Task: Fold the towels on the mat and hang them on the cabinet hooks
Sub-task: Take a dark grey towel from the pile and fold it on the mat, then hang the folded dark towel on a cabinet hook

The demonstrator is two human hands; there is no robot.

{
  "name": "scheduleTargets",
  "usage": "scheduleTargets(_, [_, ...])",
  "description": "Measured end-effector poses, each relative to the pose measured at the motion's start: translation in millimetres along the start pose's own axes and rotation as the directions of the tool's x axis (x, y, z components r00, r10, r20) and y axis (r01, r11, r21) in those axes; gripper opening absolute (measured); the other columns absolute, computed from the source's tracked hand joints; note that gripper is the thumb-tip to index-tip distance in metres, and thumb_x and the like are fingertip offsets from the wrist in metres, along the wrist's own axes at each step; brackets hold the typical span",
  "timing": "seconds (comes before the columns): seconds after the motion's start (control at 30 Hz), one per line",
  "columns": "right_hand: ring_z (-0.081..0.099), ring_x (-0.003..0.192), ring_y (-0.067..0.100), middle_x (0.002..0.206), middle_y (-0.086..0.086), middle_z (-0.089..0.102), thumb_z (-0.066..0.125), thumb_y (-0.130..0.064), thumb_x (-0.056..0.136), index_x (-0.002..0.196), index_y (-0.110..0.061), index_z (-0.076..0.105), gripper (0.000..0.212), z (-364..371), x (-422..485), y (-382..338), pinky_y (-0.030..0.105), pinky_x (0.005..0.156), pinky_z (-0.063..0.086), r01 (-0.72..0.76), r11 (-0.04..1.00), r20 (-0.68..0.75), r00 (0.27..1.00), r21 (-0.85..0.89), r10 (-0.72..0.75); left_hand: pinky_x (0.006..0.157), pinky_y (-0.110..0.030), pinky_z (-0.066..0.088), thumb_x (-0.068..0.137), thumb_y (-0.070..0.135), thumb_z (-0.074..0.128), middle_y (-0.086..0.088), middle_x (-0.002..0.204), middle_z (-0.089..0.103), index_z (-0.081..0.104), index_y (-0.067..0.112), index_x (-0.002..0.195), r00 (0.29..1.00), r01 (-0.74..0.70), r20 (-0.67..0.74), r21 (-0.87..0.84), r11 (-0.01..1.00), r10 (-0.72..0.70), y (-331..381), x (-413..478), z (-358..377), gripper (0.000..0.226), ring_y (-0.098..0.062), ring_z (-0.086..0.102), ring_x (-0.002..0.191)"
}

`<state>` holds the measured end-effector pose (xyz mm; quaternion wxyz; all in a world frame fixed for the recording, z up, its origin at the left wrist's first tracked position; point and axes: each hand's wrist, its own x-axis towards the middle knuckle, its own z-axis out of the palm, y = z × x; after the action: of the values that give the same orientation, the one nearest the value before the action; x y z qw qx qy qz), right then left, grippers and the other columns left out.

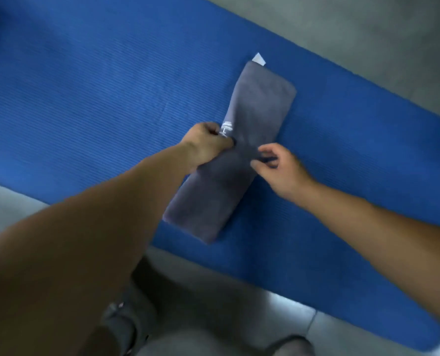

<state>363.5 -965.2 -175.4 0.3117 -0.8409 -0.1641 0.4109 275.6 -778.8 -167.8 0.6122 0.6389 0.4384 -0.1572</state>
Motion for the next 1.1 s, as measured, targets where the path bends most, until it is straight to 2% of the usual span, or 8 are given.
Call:
scheduleTargets(0.13, [0.068,0.091,0.013,0.097,-0.006,0.074,0.066,-0.046,0.092,0.103,-0.02,0.067,0.028,-6.3,-34.8,-30.6,0.042,0.088,0.056,-0.255,0.836,0.121,0.967,0.485,0.224,0.057,-0.027,0.046,0.078,0.016,0.068,-0.003,0.067,0.059,0.058,0.018,0.077,0.984,0.051,0.176,-0.353,0.934,0.012,34.7,-47.3,-10.2,0.011,-0.015,0.056,0.059])
scheduleTargets(0.23, [0.065,0.117,0.023,0.123,0.006,0.071,0.063,-0.059,0.086,0.126,-0.017,0.064,0.057,-25.4,-76.7,-78.1,0.041,0.093,0.053,-0.261,0.641,0.21,0.965,0.722,0.155,0.068,-0.03,0.048,0.078,0.019,0.058,-0.012,0.082,0.059,0.06,0.005,0.094,0.961,0.048,0.268,-0.417,0.908,0.072,76.9,-99.0,-37.3,0.021,-0.021,0.06,0.078])
scheduleTargets(0.37, [0.06,0.125,0.022,0.13,0.008,0.067,0.057,-0.056,0.089,0.127,-0.016,0.065,0.056,-63.3,-152.3,-177.0,0.043,0.108,0.045,-0.093,0.62,0.006,0.99,0.779,0.141,0.083,-0.04,0.043,0.083,0.016,0.048,-0.018,0.111,0.051,0.042,-0.014,0.128,0.924,0.019,0.349,-0.444,0.896,0.153,145.3,-180.4,-80.6,0.055,-0.029,0.05,0.102])
scheduleTargets(0.63, [0.067,0.114,0.021,0.122,0.006,0.071,0.071,-0.029,0.086,0.141,-0.013,0.049,0.061,-173.7,-298.6,-397.6,0.04,0.087,0.055,0.02,0.468,-0.131,0.97,0.883,0.206,0.092,-0.048,0.039,0.082,0.031,0.06,-0.031,0.115,0.058,0.058,0.002,0.124,0.942,0.018,0.315,-0.403,0.915,0.12,294.1,-359.7,-181.5,0.051,-0.028,0.054,0.105])
scheduleTargets(0.77, [0.069,0.106,0.015,0.102,0.005,0.075,0.064,-0.007,0.093,0.144,-0.03,0.045,0.059,-206.3,-363.7,-477.7,0.037,0.095,0.056,0.072,0.575,-0.222,0.955,0.815,0.195,0.079,-0.034,0.051,0.088,0.022,0.071,-0.017,0.105,0.068,0.059,0.008,0.12,0.972,-0.121,0.157,-0.299,0.947,0.174,365.1,-431.6,-219.1,0.037,-0.017,0.065,0.09])
scheduleTargets(0.87, [0.068,0.109,0.011,0.111,0.002,0.073,0.062,-0.004,0.095,0.135,-0.032,0.052,0.05,-222.4,-398.5,-517.7,0.026,0.094,0.055,0.155,0.696,-0.328,0.937,0.701,0.121,0.073,-0.022,0.056,0.087,0.01,0.076,-0.008,0.099,0.073,0.034,0.025,0.146,0.932,-0.322,0.145,-0.091,0.942,0.333,401.7,-466.4,-243.0,0.074,-0.011,0.071,0.088])
scheduleTargets(1.0, [0.065,0.113,0.007,0.122,-0.009,0.068,0.075,0.004,0.083,0.132,-0.03,0.056,0.062,-247.5,-433.9,-548.0,0.029,0.095,0.055,0.21,0.851,-0.35,0.936,0.481,-0.034,0.093,-0.034,0.056,0.075,0.015,0.088,0.017,0.117,0.065,0.036,0.039,0.151,0.835,-0.538,0.288,0.252,0.804,0.469,439.5,-502.6,-267.7,0.096,-0.006,0.065,0.106])
scheduleTargets(1.1, [0.065,0.103,-0.002,0.121,-0.021,0.063,0.086,-0.01,0.074,0.14,-0.039,0.05,0.08,-263.9,-461.8,-564.5,0.016,0.088,0.053,0.159,0.963,-0.337,0.938,0.219,-0.079,0.095,-0.032,0.053,0.068,0.029,0.091,0.013,0.126,0.061,0.044,0.04,0.147,0.797,-0.603,0.323,0.468,0.646,0.51,463.3,-532.3,-274.8,0.092,-0.009,0.062,0.107])
